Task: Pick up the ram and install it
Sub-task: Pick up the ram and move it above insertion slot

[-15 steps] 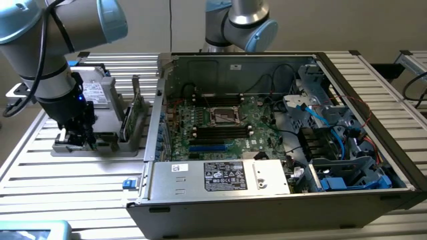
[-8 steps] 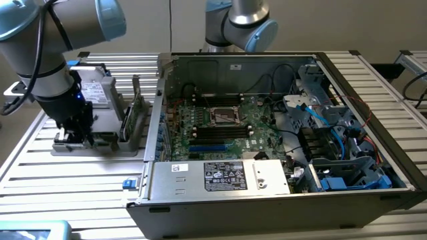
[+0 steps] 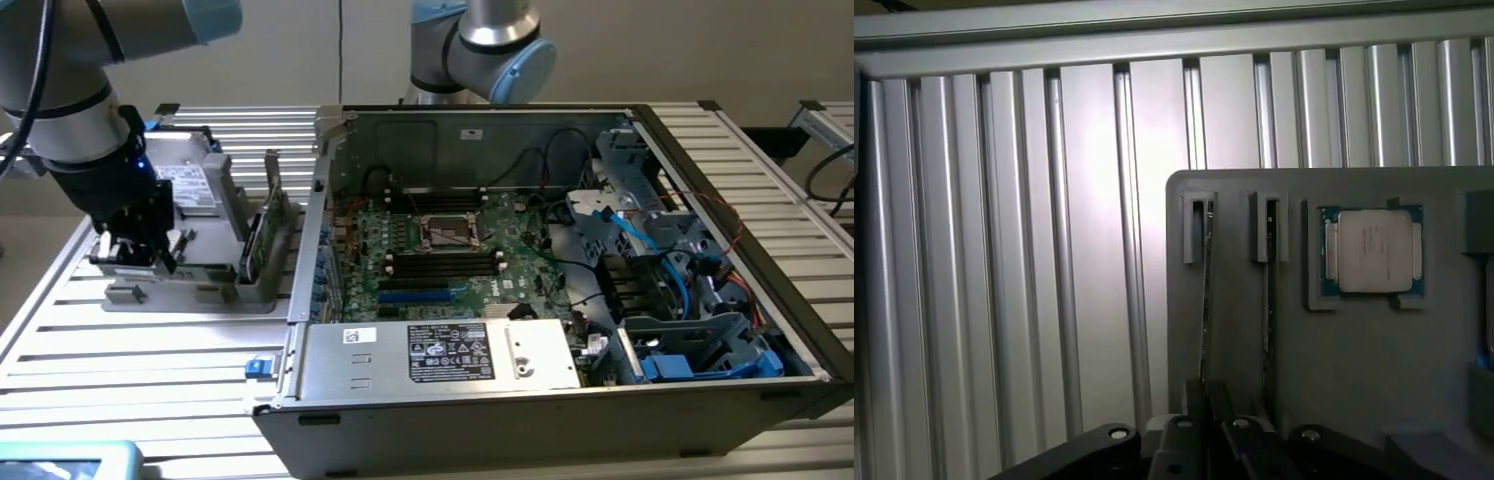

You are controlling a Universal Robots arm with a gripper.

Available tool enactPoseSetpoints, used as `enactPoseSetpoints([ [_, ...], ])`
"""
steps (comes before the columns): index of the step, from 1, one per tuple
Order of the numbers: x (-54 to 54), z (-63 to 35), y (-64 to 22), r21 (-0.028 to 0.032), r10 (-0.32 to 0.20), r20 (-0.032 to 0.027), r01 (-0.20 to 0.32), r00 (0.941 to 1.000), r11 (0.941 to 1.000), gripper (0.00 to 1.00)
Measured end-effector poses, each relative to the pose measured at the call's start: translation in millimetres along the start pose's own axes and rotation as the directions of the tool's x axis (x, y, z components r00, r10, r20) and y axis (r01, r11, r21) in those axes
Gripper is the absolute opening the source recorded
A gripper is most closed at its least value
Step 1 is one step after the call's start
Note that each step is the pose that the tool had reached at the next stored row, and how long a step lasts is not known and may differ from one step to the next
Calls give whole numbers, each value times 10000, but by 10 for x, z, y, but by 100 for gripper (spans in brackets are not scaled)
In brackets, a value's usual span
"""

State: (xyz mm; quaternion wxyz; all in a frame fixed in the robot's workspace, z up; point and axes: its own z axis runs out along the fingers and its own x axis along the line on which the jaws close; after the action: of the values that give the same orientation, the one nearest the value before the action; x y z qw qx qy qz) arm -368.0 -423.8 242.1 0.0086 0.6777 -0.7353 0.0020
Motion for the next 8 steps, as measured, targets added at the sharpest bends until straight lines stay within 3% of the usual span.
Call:
enactPoseSetpoints([
  [4, 13, -161, 8, 24, -61, 1, 61, 10000, 10000, 14],
  [8, 33, -287, 17, 140, -271, 6, 271, 9996, 9995, 14],
])
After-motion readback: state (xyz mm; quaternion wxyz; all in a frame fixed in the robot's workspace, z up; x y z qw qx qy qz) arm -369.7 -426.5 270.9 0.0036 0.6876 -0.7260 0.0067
